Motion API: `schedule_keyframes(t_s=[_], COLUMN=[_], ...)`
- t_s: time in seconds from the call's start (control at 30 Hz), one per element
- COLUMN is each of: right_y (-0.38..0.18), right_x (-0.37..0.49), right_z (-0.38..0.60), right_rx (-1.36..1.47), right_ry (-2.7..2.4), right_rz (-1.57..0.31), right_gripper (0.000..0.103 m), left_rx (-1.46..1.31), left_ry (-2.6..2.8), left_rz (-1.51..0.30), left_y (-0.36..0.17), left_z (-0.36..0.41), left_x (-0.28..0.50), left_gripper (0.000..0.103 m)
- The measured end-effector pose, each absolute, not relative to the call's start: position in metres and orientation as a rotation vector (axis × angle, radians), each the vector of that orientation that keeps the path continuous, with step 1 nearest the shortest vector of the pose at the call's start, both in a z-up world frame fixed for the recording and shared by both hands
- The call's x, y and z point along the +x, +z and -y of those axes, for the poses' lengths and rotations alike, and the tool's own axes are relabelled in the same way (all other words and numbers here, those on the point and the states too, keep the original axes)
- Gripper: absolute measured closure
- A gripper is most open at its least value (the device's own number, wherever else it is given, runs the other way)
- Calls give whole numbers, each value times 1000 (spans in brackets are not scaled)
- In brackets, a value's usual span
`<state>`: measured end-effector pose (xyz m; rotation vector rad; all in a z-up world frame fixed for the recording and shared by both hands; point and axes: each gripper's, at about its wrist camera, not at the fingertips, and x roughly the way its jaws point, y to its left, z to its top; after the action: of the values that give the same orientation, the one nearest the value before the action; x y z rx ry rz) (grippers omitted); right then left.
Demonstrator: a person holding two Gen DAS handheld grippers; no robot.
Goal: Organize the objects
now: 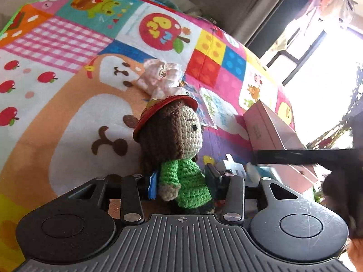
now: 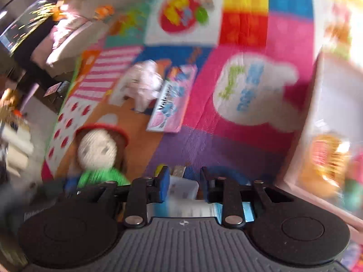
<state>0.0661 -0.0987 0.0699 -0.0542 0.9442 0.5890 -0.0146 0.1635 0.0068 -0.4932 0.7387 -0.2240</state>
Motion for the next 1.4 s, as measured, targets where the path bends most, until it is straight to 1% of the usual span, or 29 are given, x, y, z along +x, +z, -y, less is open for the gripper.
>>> schedule_keyframes(t_s=[0.07,0.13,0.2,0.3,0.4,0.5,0.57,0.63,0.8,0.9,1.0,1.07,1.2,1.33,1.4], right_y=[87,100,103,92,72,58,58,58,53,65,80,85,81,57,43], right_x=[38,21,15,22,40,60,70,79,92,75,42,20,-15,-35,-45], right_z=[133,179,224,282,307,296,274,256,208,190,185,186,194,198,194], right_rx=[-56,-6,59,168,265,269,200,135,93,0,-121,-167,-154,-69,-99], right_ry=[510,383,255,100,72,108,92,116,261,277,294,340,427,483,486], right_rz=[-819,-737,-699,-702,-738,-739,-707,-689,-706,-650,-559,-549,-643,-803,-846], right_gripper=[25,12,11,9,9,9,6,6,7,7,0,0,0,0,0], left_rx=[-480,-467,-448,-432,-413,-396,-403,-404,-380,-371,-372,-367,-384,-458,-474], left_ry=[-226,-234,-247,-279,-298,-300,-304,-309,-305,-326,-363,-387,-402,-386,-383], left_rz=[-743,-749,-757,-768,-780,-795,-805,-807,-808,-812,-819,-825,-838,-857,-863], left_y=[8,9,10,9,10,13,12,12,15,14,12,11,10,5,5], left_z=[-159,-155,-147,-132,-119,-116,-118,-119,-109,-101,-90,-83,-74,-79,-83], left_x=[-17,-18,-19,-17,-15,-18,-20,-21,-16,-8,1,6,15,20,20], left_gripper=[57,57,57,57,57,57,57,57,57,56,56,56,56,55,55])
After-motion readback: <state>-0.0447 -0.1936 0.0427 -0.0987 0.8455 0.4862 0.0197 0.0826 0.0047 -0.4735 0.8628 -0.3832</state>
